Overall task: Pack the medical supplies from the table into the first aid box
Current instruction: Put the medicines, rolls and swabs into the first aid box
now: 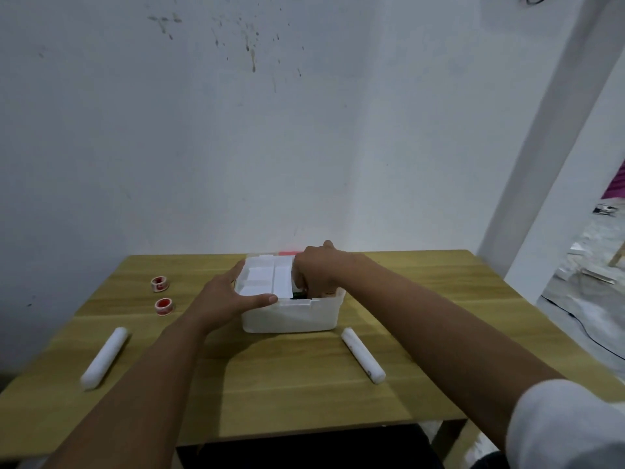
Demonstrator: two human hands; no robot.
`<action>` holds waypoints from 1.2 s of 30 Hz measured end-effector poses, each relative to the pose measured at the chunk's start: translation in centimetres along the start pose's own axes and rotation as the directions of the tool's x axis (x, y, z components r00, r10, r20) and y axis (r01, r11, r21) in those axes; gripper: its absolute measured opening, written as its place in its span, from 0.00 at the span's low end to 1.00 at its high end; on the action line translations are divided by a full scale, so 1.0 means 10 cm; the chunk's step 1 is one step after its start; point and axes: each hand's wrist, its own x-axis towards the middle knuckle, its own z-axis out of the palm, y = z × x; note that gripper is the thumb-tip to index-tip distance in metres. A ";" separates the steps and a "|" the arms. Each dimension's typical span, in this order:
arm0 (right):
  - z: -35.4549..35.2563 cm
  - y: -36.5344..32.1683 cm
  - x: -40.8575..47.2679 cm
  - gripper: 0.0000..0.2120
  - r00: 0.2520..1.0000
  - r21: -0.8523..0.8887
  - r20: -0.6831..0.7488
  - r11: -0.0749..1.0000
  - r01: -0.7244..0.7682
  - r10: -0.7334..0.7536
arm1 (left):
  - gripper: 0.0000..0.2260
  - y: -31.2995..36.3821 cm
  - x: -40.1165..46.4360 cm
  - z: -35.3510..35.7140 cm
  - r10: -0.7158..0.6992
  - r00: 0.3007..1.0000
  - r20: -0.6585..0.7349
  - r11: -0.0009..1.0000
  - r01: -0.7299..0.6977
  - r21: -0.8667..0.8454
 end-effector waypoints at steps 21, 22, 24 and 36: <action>0.50 0.32 -1.03 0.38 0.718 0.199 0.449 0.724 -0.660 0.531 | 0.34 0.19 -0.23 0.00 0.001 1.000 0.027 0.997 0.001 -0.072; 0.50 0.31 -1.00 0.31 0.739 0.213 0.409 0.732 -0.647 0.535 | 0.34 0.20 -0.24 -0.01 0.001 1.000 0.026 0.997 0.001 -0.076; 0.49 0.29 -0.93 0.20 0.754 0.186 0.356 0.749 -0.636 0.552 | 0.33 0.19 -0.23 -0.01 0.002 1.000 0.030 0.998 0.000 -0.068; 0.65 0.23 -0.75 0.15 0.821 0.123 0.236 0.823 -0.555 0.519 | 0.51 0.12 -0.17 0.00 -0.040 0.999 0.022 0.999 0.041 -0.029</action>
